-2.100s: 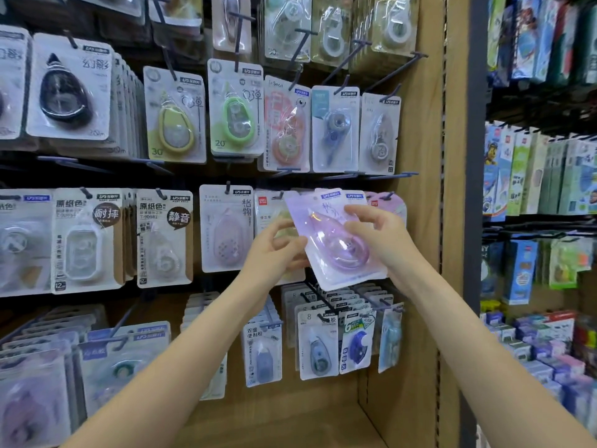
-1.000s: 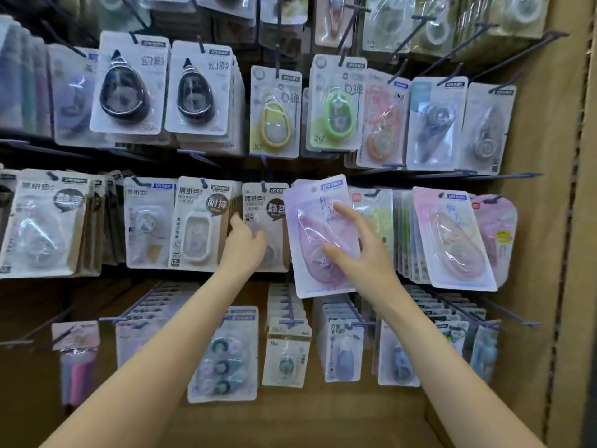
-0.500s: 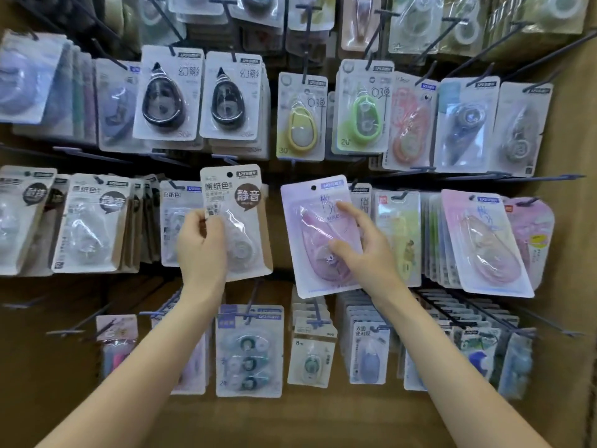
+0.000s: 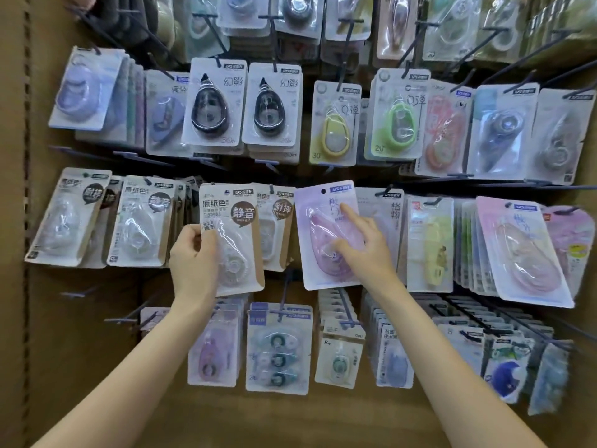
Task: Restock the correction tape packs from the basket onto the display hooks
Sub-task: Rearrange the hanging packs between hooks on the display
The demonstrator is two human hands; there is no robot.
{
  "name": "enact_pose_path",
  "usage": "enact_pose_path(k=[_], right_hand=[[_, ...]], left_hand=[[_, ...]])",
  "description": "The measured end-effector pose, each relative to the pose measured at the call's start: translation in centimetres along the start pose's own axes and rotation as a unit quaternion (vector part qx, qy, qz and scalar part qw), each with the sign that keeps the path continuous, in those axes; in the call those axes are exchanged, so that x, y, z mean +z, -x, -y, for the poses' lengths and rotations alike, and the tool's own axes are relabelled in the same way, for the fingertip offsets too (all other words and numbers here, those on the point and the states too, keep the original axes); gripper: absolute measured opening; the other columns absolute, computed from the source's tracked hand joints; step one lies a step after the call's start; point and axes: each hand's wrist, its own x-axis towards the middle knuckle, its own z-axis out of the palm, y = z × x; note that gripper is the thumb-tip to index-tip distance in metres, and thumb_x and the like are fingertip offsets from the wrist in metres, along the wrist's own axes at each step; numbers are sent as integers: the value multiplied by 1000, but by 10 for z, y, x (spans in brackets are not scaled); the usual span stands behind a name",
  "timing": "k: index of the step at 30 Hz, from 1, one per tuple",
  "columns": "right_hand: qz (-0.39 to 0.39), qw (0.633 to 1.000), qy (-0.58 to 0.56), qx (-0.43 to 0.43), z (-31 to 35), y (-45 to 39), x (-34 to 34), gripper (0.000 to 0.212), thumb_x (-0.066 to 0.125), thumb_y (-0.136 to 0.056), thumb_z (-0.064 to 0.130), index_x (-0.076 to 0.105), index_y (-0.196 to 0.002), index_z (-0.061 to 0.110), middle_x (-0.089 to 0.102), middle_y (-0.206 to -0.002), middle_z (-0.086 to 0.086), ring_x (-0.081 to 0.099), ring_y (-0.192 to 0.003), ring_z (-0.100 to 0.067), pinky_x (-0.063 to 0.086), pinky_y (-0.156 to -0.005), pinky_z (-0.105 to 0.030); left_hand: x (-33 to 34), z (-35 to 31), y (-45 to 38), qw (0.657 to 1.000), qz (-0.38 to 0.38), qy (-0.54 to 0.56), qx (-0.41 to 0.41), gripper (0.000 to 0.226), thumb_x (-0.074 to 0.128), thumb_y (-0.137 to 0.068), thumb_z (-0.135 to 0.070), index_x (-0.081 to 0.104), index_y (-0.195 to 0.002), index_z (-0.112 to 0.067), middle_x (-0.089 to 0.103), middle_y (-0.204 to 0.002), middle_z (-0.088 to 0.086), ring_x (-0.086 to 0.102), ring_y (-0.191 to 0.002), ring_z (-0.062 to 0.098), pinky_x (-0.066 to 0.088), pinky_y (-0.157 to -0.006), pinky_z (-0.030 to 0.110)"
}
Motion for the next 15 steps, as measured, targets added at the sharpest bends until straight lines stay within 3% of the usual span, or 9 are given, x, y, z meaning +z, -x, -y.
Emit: enact_pose_path(k=[2,4,9,15], right_hand=[[4,1000,-24,11,4,-3,-2,57,58,-86,4,45,-137,26,48,-125,-2,44,-108,-4,33,-83,-3],[13,997,-62,35,8,-5,-5,56,58,-85,5,47,-136,26,50,-130,2,46,-113,-6,35,-90,-13],[36,973,-205,100,13,-5,-14,54,58,-82,1,53,-132,20,50,-137,12,37,-130,-7,34,-87,-17],[12,990,-108,93,20,-7,-16,55,59,-83,6,52,-133,28,45,-138,6,39,-112,-6,33,-69,-9]], left_hand=[[3,0,-1,1000,5,2,-2,25,41,-91,-11,43,-68,-19,38,-63,-3,30,-56,12,25,-54,29],[7,-2,-1,1000,14,7,-2,24,41,-91,-11,42,-67,-17,37,-63,-2,29,-56,12,25,-54,30],[10,-8,2,1000,25,11,5,26,42,-92,-10,44,-67,-18,39,-62,-2,32,-56,12,27,-55,27],[7,-5,-1,1000,21,12,-2,25,42,-90,-10,43,-66,-16,38,-62,-2,30,-57,13,27,-56,29]])
